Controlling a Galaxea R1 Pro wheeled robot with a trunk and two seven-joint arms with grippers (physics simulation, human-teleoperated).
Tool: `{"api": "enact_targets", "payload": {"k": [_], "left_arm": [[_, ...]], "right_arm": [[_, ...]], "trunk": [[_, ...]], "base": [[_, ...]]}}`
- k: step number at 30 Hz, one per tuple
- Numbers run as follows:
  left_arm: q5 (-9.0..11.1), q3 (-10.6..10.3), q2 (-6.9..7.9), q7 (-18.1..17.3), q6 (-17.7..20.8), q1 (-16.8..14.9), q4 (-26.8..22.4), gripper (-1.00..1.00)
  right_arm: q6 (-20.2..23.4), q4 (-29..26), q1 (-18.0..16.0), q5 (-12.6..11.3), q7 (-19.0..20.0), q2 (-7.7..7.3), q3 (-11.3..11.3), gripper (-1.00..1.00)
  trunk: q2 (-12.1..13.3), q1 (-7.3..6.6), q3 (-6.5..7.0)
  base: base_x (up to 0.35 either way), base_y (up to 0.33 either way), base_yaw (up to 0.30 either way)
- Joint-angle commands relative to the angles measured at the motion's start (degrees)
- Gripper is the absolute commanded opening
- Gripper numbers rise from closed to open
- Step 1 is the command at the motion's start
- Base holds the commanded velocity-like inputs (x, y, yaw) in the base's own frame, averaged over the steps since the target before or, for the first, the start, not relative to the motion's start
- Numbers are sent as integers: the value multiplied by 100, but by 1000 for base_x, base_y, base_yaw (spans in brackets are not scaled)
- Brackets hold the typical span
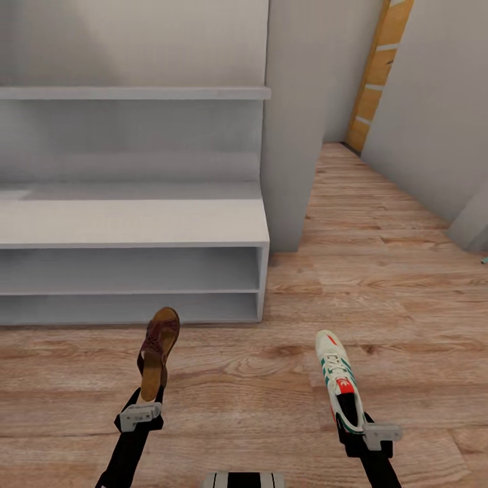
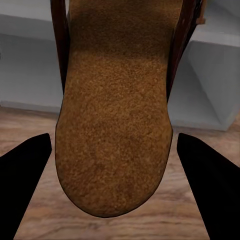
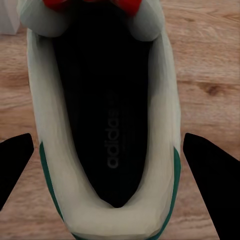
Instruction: Pick up the two gym shoes and the two sandals from the corridor floor and place them onto the hallstand (shoe rack) in the corridor, making sure they are on the rack and not on the floor. Arrange them so the two gym shoes are next to each other and the two sandals are next to each other.
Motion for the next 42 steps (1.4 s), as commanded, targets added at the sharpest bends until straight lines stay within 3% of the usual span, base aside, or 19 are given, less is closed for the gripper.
{"api": "enact_targets", "payload": {"k": [1,11,31,42], "left_arm": [[-3,-3,0,-2,-1,-3,11,-100],[12,14,0,8,-10,-13,55,-100],[36,37,6,9,-6,-15,86,-100],[36,39,2,14,-4,-16,88,-100]], "right_arm": [[1,2,0,0,-3,0,0,-100],[-3,8,-1,4,-3,2,16,-100],[-5,9,-1,4,-3,2,28,-100],[-5,10,-1,4,-3,2,28,-100]], "trunk": [[0,0,0],[0,0,0],[0,0,0],[0,0,0]], "base": [[0,46,0],[-116,19,0],[-298,2,0],[-81,2,0]]}}
